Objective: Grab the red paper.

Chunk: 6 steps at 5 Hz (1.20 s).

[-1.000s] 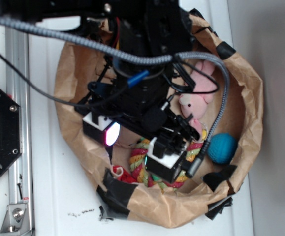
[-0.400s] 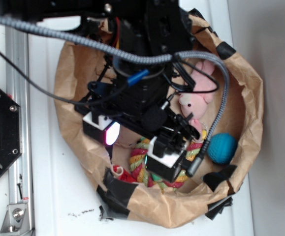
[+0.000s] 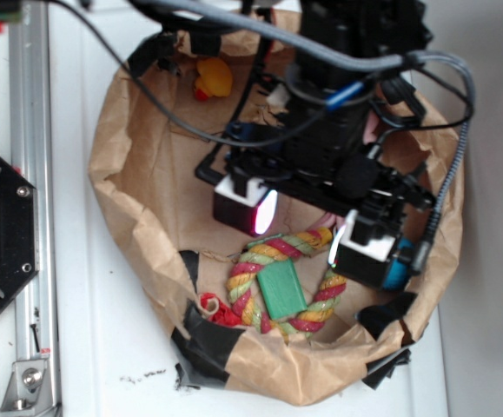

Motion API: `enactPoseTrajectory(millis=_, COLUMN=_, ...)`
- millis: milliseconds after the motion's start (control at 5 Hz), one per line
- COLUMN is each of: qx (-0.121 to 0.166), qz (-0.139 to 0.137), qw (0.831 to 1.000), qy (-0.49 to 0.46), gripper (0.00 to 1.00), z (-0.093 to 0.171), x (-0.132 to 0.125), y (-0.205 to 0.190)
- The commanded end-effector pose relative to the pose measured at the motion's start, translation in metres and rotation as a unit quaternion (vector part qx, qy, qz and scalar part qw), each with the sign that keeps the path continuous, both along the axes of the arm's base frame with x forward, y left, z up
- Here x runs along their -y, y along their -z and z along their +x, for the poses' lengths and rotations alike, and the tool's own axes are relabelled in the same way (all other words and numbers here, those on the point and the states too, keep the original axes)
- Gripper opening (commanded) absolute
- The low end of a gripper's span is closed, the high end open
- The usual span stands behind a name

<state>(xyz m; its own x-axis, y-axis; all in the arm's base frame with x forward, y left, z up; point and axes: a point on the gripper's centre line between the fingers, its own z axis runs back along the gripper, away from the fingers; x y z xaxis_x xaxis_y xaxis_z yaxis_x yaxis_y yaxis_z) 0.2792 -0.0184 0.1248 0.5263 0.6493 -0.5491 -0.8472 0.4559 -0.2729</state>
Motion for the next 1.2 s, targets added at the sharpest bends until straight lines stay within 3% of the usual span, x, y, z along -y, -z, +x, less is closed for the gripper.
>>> enactPoseTrajectory(millis=0, qx=-0.026, qz=0.008, qw=0.999, qy=0.029, gripper=1.0, z=-0.02, x=0.005, y=0.025)
enactPoseTrajectory(millis=200, qx=-0.049, qz=0.002, qw=0.997, qy=0.062, gripper=1.0, z=-0.05, x=0.019, y=0.039)
enactPoseTrajectory(millis=400, qx=-0.047, qz=0.027, qw=0.995, qy=0.087, gripper=1.0, z=-0.067, x=0.031, y=0.043)
enactPoseTrajectory(millis=600, qx=-0.027, qz=0.026, qw=0.993, qy=0.109, gripper=1.0, z=-0.07, x=0.046, y=0.059)
enactPoseTrajectory(millis=800, qx=0.03, qz=-0.026, qw=0.991, qy=0.128, gripper=1.0, z=-0.067, x=0.066, y=0.066)
enactPoseTrajectory(millis=1000, qx=0.11, qz=-0.058, qw=0.982, qy=0.141, gripper=1.0, z=-0.057, x=0.084, y=0.063)
